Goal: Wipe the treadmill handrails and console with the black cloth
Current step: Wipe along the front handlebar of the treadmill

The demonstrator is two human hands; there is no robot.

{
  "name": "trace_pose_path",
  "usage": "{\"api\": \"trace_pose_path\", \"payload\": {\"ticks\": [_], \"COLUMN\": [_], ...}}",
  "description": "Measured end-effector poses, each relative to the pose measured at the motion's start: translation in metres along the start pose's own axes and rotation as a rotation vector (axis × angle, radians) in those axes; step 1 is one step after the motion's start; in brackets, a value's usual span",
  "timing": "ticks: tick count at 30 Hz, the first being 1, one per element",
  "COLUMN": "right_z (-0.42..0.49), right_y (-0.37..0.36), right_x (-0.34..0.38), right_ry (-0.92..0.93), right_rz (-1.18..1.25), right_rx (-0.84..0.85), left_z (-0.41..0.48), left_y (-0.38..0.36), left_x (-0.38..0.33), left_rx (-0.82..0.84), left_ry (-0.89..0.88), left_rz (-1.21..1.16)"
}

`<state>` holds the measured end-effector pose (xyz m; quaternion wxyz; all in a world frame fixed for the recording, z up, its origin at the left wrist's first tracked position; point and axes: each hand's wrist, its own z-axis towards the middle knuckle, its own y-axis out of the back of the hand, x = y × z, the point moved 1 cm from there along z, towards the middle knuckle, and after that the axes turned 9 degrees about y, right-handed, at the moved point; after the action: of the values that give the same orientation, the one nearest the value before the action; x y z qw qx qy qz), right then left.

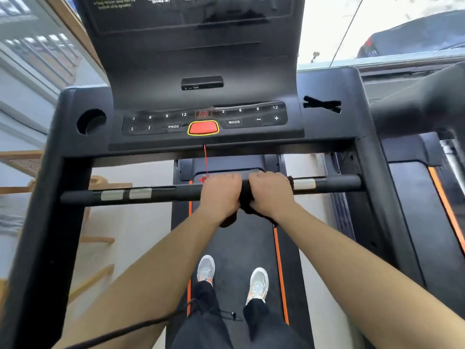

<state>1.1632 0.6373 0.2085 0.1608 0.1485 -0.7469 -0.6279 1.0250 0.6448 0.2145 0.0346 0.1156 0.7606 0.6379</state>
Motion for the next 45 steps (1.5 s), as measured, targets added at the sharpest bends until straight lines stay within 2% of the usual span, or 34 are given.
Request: {"api": "trace_pose_path", "payload": {"ticks": [3, 6, 8, 9, 11, 12, 14, 17, 19, 20, 21, 25, 27, 28, 30, 31, 33, 34, 36, 37, 38, 39, 43, 45], "right_z": [0.027, 0.046, 0.051, 0.052, 0.047, 0.041, 0.028, 0.002, -0.002, -0.001, 0.003, 0.022, 0.034, 0.037, 0.034, 0.029, 0.015, 0.007, -0.005, -0.006, -0.005, -0.002, 0.020, 0.026], "right_y": [0.009, 0.019, 0.022, 0.023, 0.021, 0.019, 0.006, -0.021, -0.027, -0.026, -0.022, 0.011, 0.023, 0.027, 0.025, 0.021, 0.004, -0.007, -0.023, -0.025, -0.024, -0.021, 0.014, 0.026], "right_x": [-0.008, -0.019, -0.023, -0.023, -0.020, -0.017, -0.013, -0.005, -0.002, 0.000, 0.000, -0.016, -0.024, -0.026, -0.025, -0.023, -0.018, -0.015, -0.012, -0.011, -0.010, -0.011, -0.028, -0.036], "right_ry": [0.050, 0.071, 0.059, 0.055, 0.070, 0.080, 0.098, 0.087, 0.065, 0.058, 0.042, 0.067, 0.083, 0.088, 0.087, 0.082, 0.074, 0.082, 0.086, 0.082, 0.074, 0.057, 0.057, 0.072], "right_rz": [0.065, 0.312, 0.433, 0.452, 0.377, 0.296, 0.092, -0.113, -0.133, -0.111, -0.072, 0.149, 0.278, 0.324, 0.311, 0.245, 0.077, 0.003, -0.091, -0.101, -0.086, -0.049, 0.226, 0.311], "right_rx": [0.293, 0.613, 0.712, 0.720, 0.636, 0.545, 0.257, -0.223, -0.386, -0.380, -0.298, 0.280, 0.509, 0.555, 0.515, 0.431, 0.139, -0.013, -0.266, -0.327, -0.326, -0.246, 0.341, 0.519], "left_z": [0.024, 0.041, 0.050, 0.051, 0.046, 0.039, 0.020, 0.001, 0.000, 0.004, 0.009, 0.045, 0.055, 0.054, 0.044, 0.035, 0.015, 0.007, 0.000, 0.000, 0.003, 0.008, 0.041, 0.052], "left_y": [0.006, 0.017, 0.023, 0.024, 0.022, 0.018, 0.004, -0.017, -0.021, -0.017, -0.010, 0.022, 0.028, 0.029, 0.023, 0.017, -0.002, -0.011, -0.022, -0.022, -0.019, -0.015, 0.018, 0.027], "left_x": [0.003, 0.007, 0.007, 0.007, 0.005, 0.003, 0.000, -0.005, -0.005, -0.005, -0.005, 0.003, 0.004, 0.003, -0.001, -0.003, -0.006, -0.009, -0.012, -0.012, -0.012, -0.010, -0.003, -0.007], "left_rx": [0.242, 0.551, 0.730, 0.767, 0.669, 0.540, 0.221, -0.106, -0.201, -0.146, -0.033, 0.641, 0.800, 0.812, 0.672, 0.505, 0.114, -0.016, -0.218, -0.249, -0.176, -0.063, 0.570, 0.762], "left_ry": [-0.038, -0.082, -0.081, -0.078, -0.064, -0.047, -0.006, -0.010, 0.011, 0.017, 0.013, -0.082, -0.092, -0.082, -0.034, 0.001, 0.029, 0.024, 0.010, 0.016, 0.021, 0.018, -0.056, -0.071], "left_rz": [0.019, -0.059, -0.104, -0.122, -0.100, -0.067, -0.024, 0.044, 0.070, 0.054, 0.043, -0.073, -0.109, -0.120, -0.090, -0.057, 0.011, 0.059, 0.113, 0.117, 0.103, 0.080, -0.080, -0.131]}}
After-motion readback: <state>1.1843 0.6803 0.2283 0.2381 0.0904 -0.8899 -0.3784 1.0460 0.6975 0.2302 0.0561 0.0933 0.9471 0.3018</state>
